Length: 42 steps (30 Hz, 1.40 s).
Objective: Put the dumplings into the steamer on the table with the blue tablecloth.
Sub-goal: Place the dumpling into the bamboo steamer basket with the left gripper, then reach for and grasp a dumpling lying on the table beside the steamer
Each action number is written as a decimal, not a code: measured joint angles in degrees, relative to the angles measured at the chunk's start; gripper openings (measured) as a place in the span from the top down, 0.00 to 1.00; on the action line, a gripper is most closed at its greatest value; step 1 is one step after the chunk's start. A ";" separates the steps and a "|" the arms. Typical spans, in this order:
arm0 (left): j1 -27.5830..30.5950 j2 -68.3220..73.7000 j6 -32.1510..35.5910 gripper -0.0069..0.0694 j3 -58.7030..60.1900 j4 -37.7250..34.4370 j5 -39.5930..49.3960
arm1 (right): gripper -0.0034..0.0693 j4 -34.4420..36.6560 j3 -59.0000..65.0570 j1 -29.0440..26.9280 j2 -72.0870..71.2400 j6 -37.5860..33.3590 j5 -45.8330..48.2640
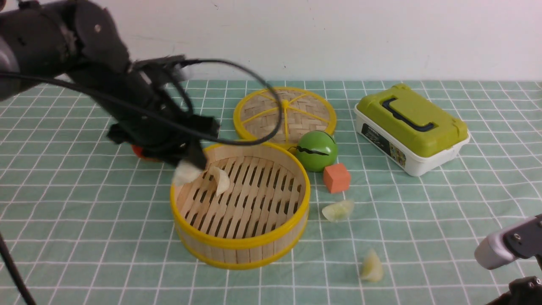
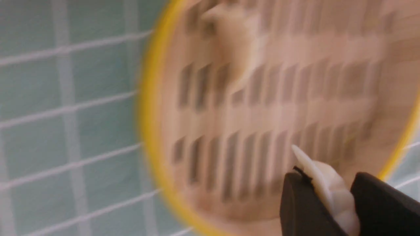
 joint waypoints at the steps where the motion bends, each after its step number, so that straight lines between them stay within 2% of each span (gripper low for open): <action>1: -1.95 0.54 0.00 0.67 -1.10 -1.24 -2.14 | 0.88 0.00 0.00 0.00 0.00 0.00 -0.12; 3: -6.14 2.66 -1.48 0.67 -2.92 -1.80 -7.05 | 0.87 0.00 0.00 0.00 0.00 0.00 -0.12; 5: -7.97 5.45 -5.12 0.67 -3.76 -0.22 -11.54 | 0.87 0.00 0.00 0.00 0.00 0.00 -0.12; 11: -8.45 13.92 -15.59 0.67 -3.85 5.05 -20.16 | 0.86 0.00 0.00 0.00 0.00 0.00 -0.06; 18: -8.51 18.04 -17.19 0.65 -3.85 5.32 -22.22 | 0.85 0.00 0.00 0.00 0.00 -0.80 -0.02; 21: -8.51 18.00 -17.33 0.54 -3.85 5.32 -22.54 | 0.85 0.00 0.00 0.00 0.00 -0.84 -0.02; 22: -8.51 17.82 -17.39 0.47 -3.85 5.34 -22.60 | 0.85 0.00 0.00 0.00 0.00 -0.96 -0.02; 26: -8.51 15.35 -18.35 0.41 -3.85 5.78 -21.15 | 0.85 0.00 0.00 0.00 0.00 -1.16 -0.08; 29: -8.51 10.36 -18.47 0.45 -3.85 7.65 -18.99 | 0.84 0.40 0.00 0.00 0.00 -1.22 -0.20; 34: -8.51 -3.08 -16.39 0.64 -3.78 12.11 -13.83 | 0.81 0.90 0.00 0.00 0.01 1.65 -0.19; 35: -8.51 -9.97 -14.92 0.72 -3.20 13.07 -11.29 | 0.78 1.00 -0.08 0.00 0.08 4.65 -0.19; 36: -8.51 -10.76 -14.76 0.74 -2.94 13.07 -11.04 | 0.78 1.00 -0.15 0.00 0.15 4.94 -0.19; 37: -8.51 -16.98 -13.35 0.81 -1.25 13.45 -9.20 | 0.73 0.84 -0.76 0.00 0.61 7.00 -0.01; 39: -8.51 -23.99 -12.20 0.89 2.27 13.56 -8.25 | 0.67 0.58 -2.84 0.00 1.87 8.34 0.68; 42: -8.51 -34.78 -11.53 0.93 10.92 13.82 -8.19 | 0.60 0.27 -7.05 0.00 5.60 8.83 1.84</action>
